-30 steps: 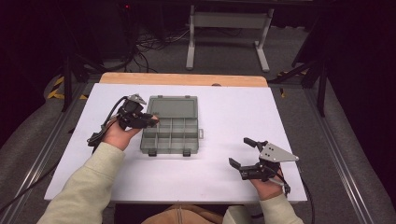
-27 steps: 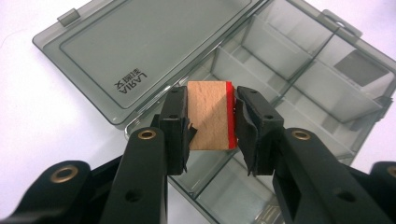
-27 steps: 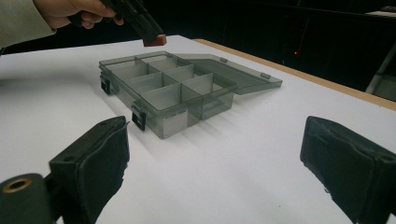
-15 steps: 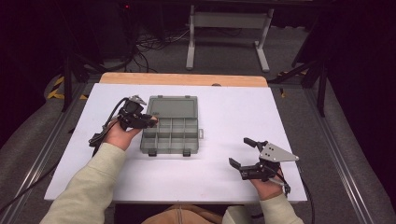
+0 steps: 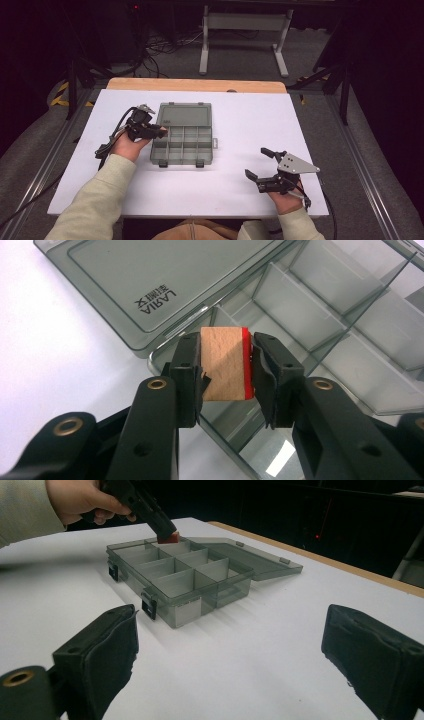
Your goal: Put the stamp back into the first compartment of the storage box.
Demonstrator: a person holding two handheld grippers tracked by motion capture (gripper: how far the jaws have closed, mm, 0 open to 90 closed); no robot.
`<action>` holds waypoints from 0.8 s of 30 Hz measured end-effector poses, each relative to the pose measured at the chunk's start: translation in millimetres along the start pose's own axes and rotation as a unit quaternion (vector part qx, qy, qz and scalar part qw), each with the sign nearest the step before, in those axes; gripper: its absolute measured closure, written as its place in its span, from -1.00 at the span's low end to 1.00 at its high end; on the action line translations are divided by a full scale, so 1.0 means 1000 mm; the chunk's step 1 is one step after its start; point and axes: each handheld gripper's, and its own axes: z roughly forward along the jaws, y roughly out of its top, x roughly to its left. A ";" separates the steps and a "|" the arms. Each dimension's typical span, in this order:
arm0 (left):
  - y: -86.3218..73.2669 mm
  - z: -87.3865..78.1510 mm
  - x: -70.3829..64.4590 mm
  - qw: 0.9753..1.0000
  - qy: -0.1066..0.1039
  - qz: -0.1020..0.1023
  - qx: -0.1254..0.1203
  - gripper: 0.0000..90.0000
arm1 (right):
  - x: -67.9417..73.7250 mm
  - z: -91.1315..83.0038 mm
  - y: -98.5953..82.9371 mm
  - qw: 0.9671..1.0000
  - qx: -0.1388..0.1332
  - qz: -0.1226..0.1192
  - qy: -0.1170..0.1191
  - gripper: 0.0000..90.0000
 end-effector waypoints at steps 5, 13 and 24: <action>0.000 0.002 -0.001 1.000 0.002 0.002 0.003 0.46 | 0.000 0.000 0.000 1.000 0.000 0.000 0.001 -0.81; 0.000 0.004 0.000 1.000 0.002 0.000 0.008 0.46 | 0.000 0.000 0.000 1.000 0.000 0.000 0.001 -0.81; -0.002 0.007 0.000 1.000 0.001 0.001 0.019 0.46 | 0.000 0.000 0.000 1.000 -0.001 0.001 0.002 -0.81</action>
